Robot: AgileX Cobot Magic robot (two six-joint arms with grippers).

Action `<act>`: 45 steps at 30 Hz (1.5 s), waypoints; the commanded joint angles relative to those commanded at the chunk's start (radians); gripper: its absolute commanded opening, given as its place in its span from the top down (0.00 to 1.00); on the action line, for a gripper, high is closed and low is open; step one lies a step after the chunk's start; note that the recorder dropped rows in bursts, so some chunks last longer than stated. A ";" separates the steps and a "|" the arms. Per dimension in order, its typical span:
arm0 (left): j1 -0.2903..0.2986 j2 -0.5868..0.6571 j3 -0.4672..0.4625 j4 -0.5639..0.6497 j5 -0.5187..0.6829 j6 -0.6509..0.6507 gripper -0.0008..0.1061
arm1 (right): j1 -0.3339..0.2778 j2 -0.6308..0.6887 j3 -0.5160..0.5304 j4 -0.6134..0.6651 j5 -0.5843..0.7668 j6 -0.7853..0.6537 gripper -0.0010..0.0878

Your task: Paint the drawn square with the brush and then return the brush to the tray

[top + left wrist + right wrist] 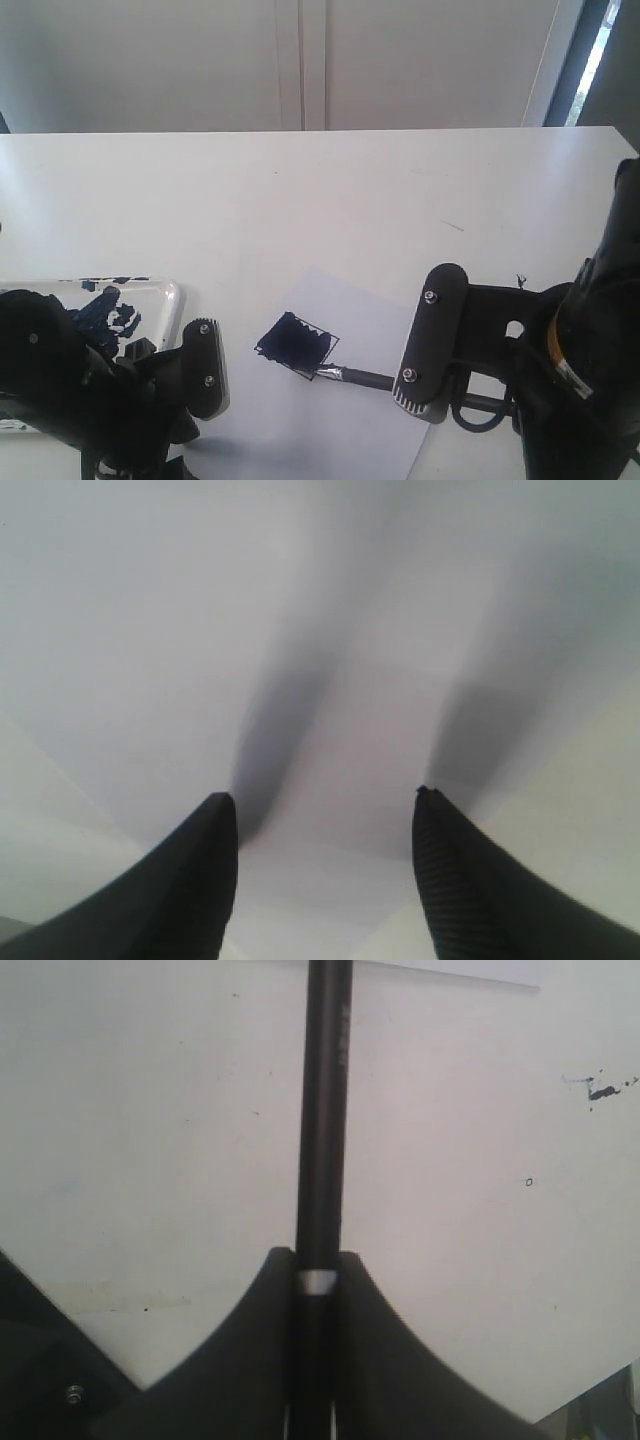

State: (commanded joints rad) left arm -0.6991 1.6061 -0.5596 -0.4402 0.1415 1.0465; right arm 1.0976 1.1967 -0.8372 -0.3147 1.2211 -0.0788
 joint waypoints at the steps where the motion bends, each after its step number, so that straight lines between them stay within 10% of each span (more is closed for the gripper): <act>1: 0.000 0.000 0.000 0.000 0.000 0.000 0.47 | 0.000 0.000 0.000 0.002 0.000 0.000 0.99; 45: 0.000 0.000 0.000 0.000 -0.012 -0.002 0.47 | 0.000 0.052 0.000 -0.110 0.000 0.079 0.99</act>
State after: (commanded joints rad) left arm -0.6991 1.6061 -0.5596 -0.4402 0.1299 1.0446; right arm 1.0976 1.2483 -0.8372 -0.4250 1.2211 0.0000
